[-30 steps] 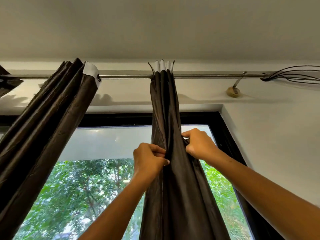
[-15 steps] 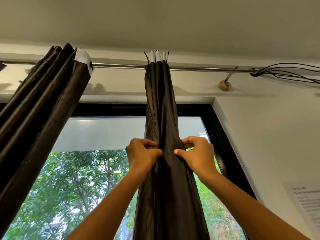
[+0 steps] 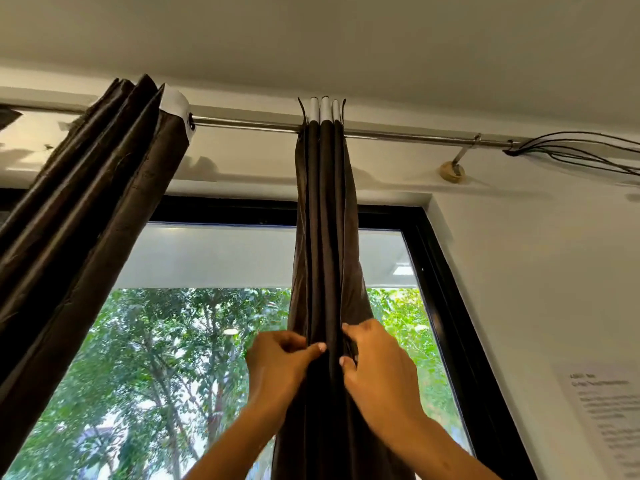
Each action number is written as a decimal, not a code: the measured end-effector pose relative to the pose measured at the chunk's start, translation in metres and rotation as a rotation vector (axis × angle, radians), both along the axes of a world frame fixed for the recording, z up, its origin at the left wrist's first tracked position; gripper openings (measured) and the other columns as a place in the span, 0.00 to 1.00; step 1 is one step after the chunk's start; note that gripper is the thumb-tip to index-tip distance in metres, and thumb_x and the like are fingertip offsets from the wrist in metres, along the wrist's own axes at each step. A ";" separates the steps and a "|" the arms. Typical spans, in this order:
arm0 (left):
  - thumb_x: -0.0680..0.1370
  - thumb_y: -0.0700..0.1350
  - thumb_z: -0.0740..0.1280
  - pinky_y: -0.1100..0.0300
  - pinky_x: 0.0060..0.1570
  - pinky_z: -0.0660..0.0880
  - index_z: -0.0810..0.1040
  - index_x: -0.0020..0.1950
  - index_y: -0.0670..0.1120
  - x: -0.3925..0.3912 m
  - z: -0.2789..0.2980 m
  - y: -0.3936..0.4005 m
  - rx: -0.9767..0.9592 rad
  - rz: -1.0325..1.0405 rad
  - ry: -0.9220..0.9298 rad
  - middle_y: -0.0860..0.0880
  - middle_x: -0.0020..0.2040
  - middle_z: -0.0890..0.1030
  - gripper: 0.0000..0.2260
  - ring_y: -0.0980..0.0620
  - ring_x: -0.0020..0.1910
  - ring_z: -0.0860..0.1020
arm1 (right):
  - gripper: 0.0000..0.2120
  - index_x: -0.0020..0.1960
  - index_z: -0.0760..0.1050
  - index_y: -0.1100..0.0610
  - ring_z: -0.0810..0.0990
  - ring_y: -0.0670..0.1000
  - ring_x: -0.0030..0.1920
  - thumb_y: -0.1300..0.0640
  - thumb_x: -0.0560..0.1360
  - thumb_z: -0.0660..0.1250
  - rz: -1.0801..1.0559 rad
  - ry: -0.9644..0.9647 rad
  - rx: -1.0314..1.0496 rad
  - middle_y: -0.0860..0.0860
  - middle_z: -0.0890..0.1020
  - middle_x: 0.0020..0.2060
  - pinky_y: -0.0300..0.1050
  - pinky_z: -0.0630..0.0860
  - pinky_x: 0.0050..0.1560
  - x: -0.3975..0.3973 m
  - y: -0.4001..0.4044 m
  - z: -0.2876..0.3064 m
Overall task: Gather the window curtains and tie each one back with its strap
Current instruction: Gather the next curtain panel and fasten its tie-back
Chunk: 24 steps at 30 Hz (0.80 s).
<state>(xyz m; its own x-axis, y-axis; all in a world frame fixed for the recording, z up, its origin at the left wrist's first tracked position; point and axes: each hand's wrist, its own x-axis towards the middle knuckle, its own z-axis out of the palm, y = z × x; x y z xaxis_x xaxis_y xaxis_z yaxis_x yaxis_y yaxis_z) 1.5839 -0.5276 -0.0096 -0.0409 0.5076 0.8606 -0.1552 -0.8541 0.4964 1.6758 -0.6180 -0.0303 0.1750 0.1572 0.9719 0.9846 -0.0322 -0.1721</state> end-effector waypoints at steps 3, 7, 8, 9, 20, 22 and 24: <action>0.62 0.43 0.80 0.54 0.40 0.79 0.81 0.33 0.43 -0.008 -0.034 0.002 -0.043 -0.007 -0.026 0.46 0.30 0.82 0.09 0.50 0.31 0.80 | 0.22 0.72 0.62 0.46 0.75 0.45 0.59 0.50 0.79 0.59 -0.014 -0.043 -0.030 0.43 0.67 0.64 0.38 0.70 0.53 0.002 -0.008 -0.031; 0.61 0.38 0.80 0.61 0.33 0.72 0.78 0.31 0.41 -0.019 -0.076 -0.014 -0.131 -0.078 -0.068 0.48 0.25 0.78 0.11 0.54 0.26 0.74 | 0.11 0.59 0.75 0.51 0.78 0.50 0.53 0.51 0.77 0.63 0.067 -0.077 -0.001 0.46 0.74 0.57 0.44 0.72 0.44 0.003 -0.024 -0.077; 0.61 0.38 0.80 0.63 0.30 0.69 0.77 0.30 0.42 -0.022 -0.087 -0.020 -0.158 -0.071 -0.067 0.51 0.23 0.76 0.12 0.57 0.23 0.71 | 0.09 0.54 0.77 0.53 0.79 0.52 0.51 0.53 0.76 0.65 0.090 -0.069 -0.006 0.48 0.76 0.54 0.46 0.74 0.43 0.002 -0.029 -0.092; 0.61 0.38 0.80 0.65 0.28 0.68 0.76 0.29 0.43 -0.024 -0.097 -0.028 -0.175 -0.061 -0.067 0.52 0.22 0.75 0.12 0.58 0.22 0.70 | 0.06 0.50 0.78 0.54 0.79 0.54 0.49 0.54 0.75 0.66 0.103 -0.068 -0.011 0.50 0.77 0.51 0.47 0.75 0.42 -0.001 -0.034 -0.106; 0.63 0.34 0.78 0.50 0.41 0.81 0.80 0.33 0.46 -0.044 -0.196 -0.051 -0.287 0.135 0.004 0.44 0.31 0.81 0.10 0.47 0.31 0.80 | 0.05 0.41 0.79 0.52 0.81 0.50 0.40 0.53 0.74 0.67 0.334 -0.024 -0.248 0.47 0.80 0.42 0.48 0.76 0.34 -0.020 -0.064 -0.235; 0.64 0.34 0.77 0.49 0.43 0.82 0.82 0.36 0.44 -0.049 -0.204 -0.051 -0.262 0.243 0.059 0.43 0.34 0.83 0.07 0.48 0.33 0.82 | 0.05 0.41 0.80 0.52 0.81 0.49 0.39 0.53 0.74 0.67 0.365 0.013 -0.295 0.46 0.80 0.42 0.49 0.78 0.36 -0.021 -0.067 -0.251; 0.64 0.34 0.77 0.49 0.44 0.81 0.83 0.39 0.41 -0.053 -0.216 -0.054 -0.288 0.292 0.100 0.42 0.35 0.83 0.07 0.47 0.35 0.83 | 0.05 0.42 0.80 0.52 0.81 0.48 0.39 0.53 0.75 0.67 0.385 0.047 -0.334 0.45 0.81 0.42 0.50 0.78 0.37 -0.022 -0.070 -0.265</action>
<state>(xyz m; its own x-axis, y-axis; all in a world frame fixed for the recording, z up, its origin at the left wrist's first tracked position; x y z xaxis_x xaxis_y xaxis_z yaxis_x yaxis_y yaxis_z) 1.5304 -0.5815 -0.2261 -0.1419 0.7077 0.6921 0.1343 -0.6790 0.7218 1.6542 -0.6883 -0.2957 0.0860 0.5192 0.8503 0.9273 0.2704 -0.2589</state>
